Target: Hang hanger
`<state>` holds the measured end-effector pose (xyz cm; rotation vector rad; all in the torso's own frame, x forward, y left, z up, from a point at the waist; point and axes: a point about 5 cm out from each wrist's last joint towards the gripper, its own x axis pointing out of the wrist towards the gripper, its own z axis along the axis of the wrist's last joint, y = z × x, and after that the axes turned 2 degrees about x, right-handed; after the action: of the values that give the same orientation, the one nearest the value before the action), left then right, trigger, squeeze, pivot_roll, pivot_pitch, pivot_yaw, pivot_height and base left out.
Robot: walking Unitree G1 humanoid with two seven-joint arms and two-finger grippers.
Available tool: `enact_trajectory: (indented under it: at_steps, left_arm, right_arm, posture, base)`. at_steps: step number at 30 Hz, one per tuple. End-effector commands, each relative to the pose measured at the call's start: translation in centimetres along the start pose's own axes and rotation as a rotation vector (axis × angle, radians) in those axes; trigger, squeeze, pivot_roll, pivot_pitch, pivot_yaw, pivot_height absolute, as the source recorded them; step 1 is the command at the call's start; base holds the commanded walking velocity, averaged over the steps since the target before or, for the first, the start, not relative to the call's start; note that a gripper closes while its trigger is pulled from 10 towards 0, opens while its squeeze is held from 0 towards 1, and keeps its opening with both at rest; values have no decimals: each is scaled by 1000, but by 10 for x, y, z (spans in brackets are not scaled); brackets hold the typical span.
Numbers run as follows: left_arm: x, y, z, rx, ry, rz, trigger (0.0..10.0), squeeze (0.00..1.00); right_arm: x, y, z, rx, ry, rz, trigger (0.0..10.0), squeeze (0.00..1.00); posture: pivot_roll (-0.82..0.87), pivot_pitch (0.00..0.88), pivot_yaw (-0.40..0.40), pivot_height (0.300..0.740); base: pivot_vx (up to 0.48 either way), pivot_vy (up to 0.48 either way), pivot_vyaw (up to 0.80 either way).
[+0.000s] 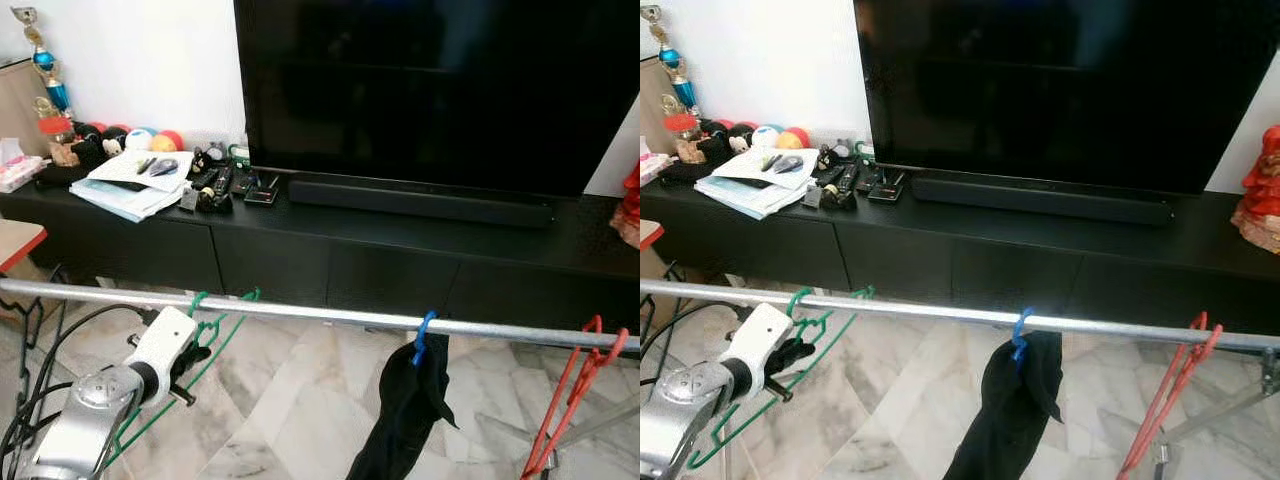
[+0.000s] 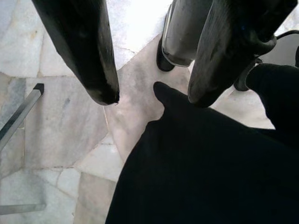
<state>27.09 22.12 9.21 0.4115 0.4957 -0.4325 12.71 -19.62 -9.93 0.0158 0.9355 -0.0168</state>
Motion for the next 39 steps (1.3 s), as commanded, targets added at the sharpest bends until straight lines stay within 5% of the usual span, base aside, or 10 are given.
enact_trajectory:
  at_steps: [1, 13, 24, 39]
  left_arm:
    - [0, -25, -34, -44, 172, -122, 10000, 0]
    - [-25, -39, -37, -54, 232, -178, 10000, 0]
    - [-6, -30, -24, -139, 108, -23, 10000, 0]
    - [11, -32, -27, -202, 9, 53, 10000, 0]
  right_arm:
    - [0, 1, -1, 4, 7, 0, 10000, 0]
    - [-1, 1, -4, 5, 14, 2, 10000, 0]
    - [-1, 1, -5, 5, 20, 1, 10000, 0]
    - [-2, 0, -7, 4, 30, -6, 10000, 0]
  posture:
    - [90, 0, -23, 740]
    - [100, 0, -9, 740]
    - [98, 0, -10, 740]
    - [88, 0, -9, 740]
  base:
    - [0, 0, 0]
    - [0, 0, 0]
    - [0, 0, 0]
    - [0, 0, 0]
